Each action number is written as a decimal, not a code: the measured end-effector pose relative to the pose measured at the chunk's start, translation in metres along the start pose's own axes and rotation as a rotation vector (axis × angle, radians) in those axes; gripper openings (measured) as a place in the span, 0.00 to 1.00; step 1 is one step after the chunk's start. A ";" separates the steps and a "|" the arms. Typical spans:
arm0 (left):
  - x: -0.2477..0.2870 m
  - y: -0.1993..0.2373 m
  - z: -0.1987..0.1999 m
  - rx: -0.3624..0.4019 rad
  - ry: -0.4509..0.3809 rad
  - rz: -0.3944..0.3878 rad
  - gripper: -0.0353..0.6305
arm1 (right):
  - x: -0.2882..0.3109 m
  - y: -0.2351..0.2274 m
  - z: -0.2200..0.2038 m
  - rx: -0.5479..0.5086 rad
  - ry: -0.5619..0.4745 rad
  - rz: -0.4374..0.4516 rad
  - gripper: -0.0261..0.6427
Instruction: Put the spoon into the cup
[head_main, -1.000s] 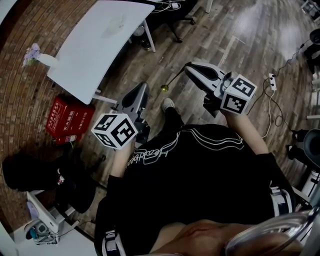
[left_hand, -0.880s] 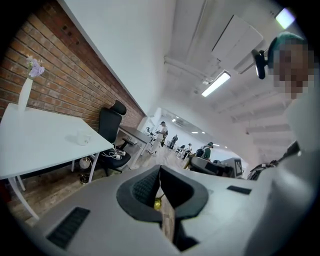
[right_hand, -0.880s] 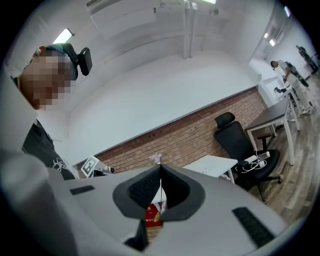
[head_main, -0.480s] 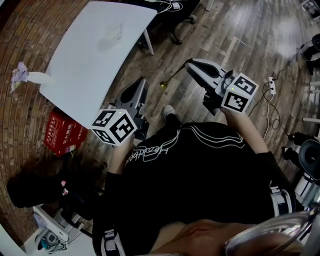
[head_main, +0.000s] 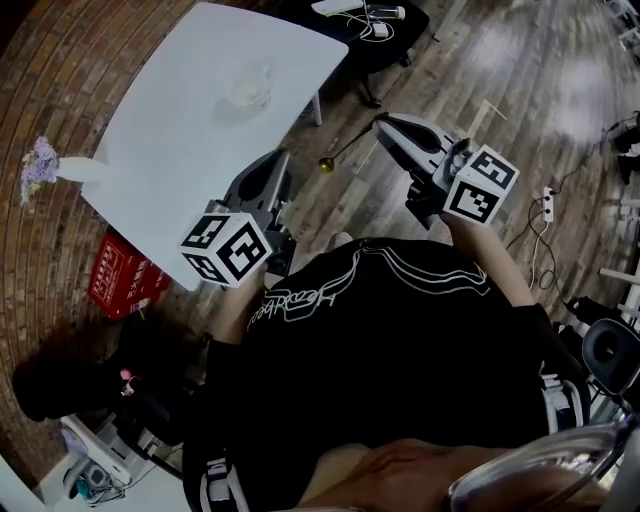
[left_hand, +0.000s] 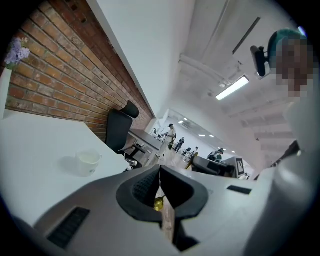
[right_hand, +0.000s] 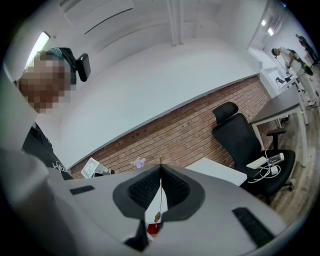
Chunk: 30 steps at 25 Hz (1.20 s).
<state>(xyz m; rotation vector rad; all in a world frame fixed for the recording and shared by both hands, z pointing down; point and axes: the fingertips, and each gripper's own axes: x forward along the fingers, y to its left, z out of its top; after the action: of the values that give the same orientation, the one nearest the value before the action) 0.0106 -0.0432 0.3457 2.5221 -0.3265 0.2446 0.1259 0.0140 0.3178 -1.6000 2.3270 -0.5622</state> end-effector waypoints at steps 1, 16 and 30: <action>0.001 0.003 0.000 -0.001 0.002 0.004 0.06 | 0.005 -0.003 -0.001 0.004 0.001 0.004 0.04; 0.018 0.077 0.050 -0.054 -0.069 0.162 0.06 | 0.104 -0.050 0.021 0.042 0.072 0.158 0.04; 0.042 0.162 0.103 -0.142 -0.163 0.343 0.06 | 0.224 -0.102 0.040 0.055 0.200 0.341 0.04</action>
<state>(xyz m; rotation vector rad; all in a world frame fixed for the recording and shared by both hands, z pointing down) 0.0150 -0.2394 0.3566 2.3391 -0.8151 0.1417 0.1473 -0.2345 0.3293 -1.1301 2.6253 -0.7236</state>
